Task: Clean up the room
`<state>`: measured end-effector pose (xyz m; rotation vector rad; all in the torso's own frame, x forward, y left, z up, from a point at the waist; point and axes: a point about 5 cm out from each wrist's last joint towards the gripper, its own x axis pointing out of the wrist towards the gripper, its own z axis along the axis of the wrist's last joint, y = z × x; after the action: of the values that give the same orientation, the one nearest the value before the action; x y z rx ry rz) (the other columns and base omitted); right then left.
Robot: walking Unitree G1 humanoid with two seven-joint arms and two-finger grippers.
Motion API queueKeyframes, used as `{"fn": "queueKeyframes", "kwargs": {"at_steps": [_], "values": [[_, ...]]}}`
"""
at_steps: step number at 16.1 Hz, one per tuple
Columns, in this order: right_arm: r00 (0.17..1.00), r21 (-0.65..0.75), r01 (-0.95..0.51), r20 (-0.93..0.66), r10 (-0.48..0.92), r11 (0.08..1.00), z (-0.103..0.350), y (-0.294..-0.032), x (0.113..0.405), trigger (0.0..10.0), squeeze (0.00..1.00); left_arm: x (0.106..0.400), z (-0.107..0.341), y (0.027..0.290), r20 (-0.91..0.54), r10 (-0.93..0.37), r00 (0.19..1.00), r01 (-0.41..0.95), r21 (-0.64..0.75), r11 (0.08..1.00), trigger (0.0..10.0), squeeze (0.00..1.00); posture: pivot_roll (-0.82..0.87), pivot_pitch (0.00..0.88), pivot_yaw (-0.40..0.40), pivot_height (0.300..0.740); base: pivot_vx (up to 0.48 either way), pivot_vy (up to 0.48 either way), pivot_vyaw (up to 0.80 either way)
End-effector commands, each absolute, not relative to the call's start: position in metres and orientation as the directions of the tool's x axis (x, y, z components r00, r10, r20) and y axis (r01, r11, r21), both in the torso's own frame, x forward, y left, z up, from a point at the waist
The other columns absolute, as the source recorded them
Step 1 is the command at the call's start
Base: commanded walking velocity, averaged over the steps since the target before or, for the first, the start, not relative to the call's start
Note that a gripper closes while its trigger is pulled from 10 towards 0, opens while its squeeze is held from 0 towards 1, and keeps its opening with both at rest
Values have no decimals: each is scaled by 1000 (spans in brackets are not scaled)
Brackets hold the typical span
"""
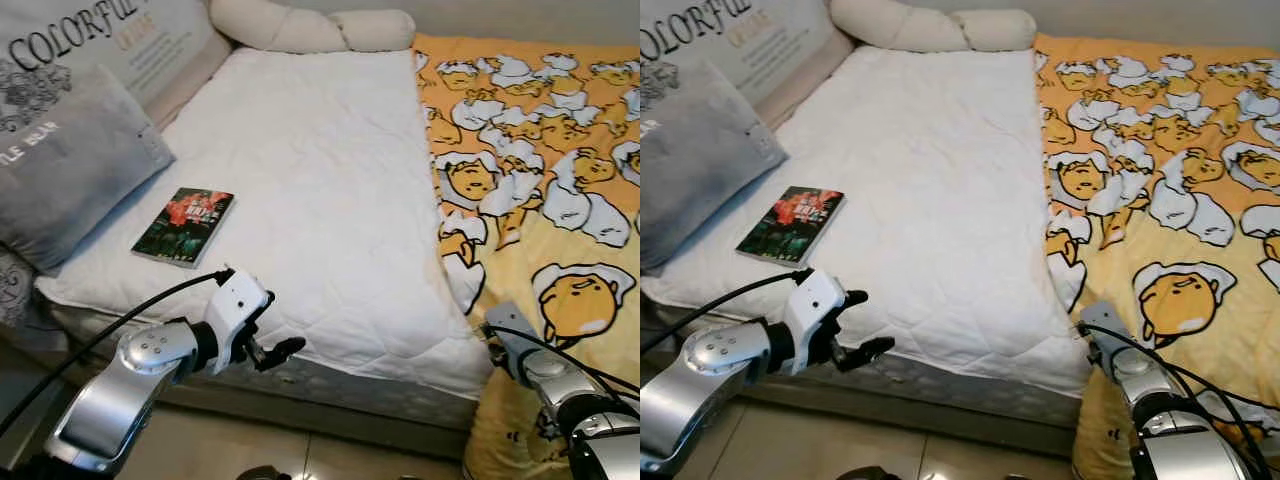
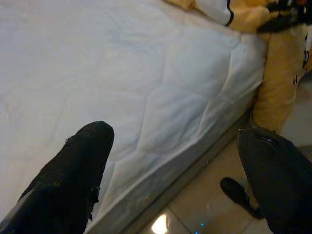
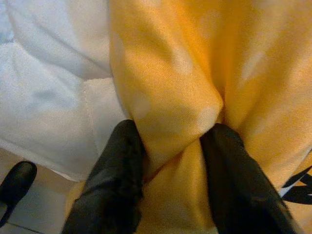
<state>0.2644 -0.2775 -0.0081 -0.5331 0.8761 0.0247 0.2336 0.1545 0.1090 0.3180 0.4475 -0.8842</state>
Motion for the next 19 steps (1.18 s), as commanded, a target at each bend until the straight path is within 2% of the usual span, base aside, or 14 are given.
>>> {"fn": "queueKeyframes", "kwargs": {"at_steps": [1, 7, 10, 13, 15, 17, 18, 19], "values": [[632, -436, -192, -740, -229, 879, -7, -285, 262, 0, 0, 233, 116, 160, -499, -663, 558, 796, 96, 598, 10000, 0, 37, 0, 89, 740, 0, 0, 0], [623, -427, -137, -739, -258, 894, -8, -292, 257, 0, 0, 230, 119, 166, -525, -659, 539, 806, 94, 584, 10000, 0, 42, 0, 122, 740, 0, 0, 0], [616, -422, -125, -742, -263, 898, -10, -295, 253, 0, 0, 232, 118, 163, -519, -662, 540, 807, 96, 583, 10000, 0, 29, 0, 116, 740, 0, 0, 0], [639, -372, -167, -746, -187, 913, -6, -296, 255, 0, 0, 235, 117, 159, -491, -657, 573, 786, 101, 609, 10000, 0, 16, 0, 78, 740, 0, 0, 0], [641, -261, -233, -766, -54, 937, -3, -297, 255, 0, 0, 235, 115, 158, -478, -648, 593, 770, 101, 630, 10000, 0, 4, 0, 60, 740, 0, 0, 0], [631, -87, -310, -763, 137, 947, 1, -292, 253, 0, 0, 236, 115, 158, -470, -644, 603, 763, 103, 639, 10000, 0, -6, 0, 57, 740, 0, 0, 0], [595, 87, -429, -722, 354, 899, 9, -288, 249, 0, 0, 239, 115, 158, -461, -642, 613, 757, 109, 644, 10000, 0, -28, 0, 58, 740, 0, 0, 0], [579, 135, -465, -701, 417, 875, 13, -286, 248, 0, 0, 241, 115, 158, -458, -642, 615, 756, 111, 645, 10000, 0, -33, 0, 58, 740, 0, 0, 0]]}}
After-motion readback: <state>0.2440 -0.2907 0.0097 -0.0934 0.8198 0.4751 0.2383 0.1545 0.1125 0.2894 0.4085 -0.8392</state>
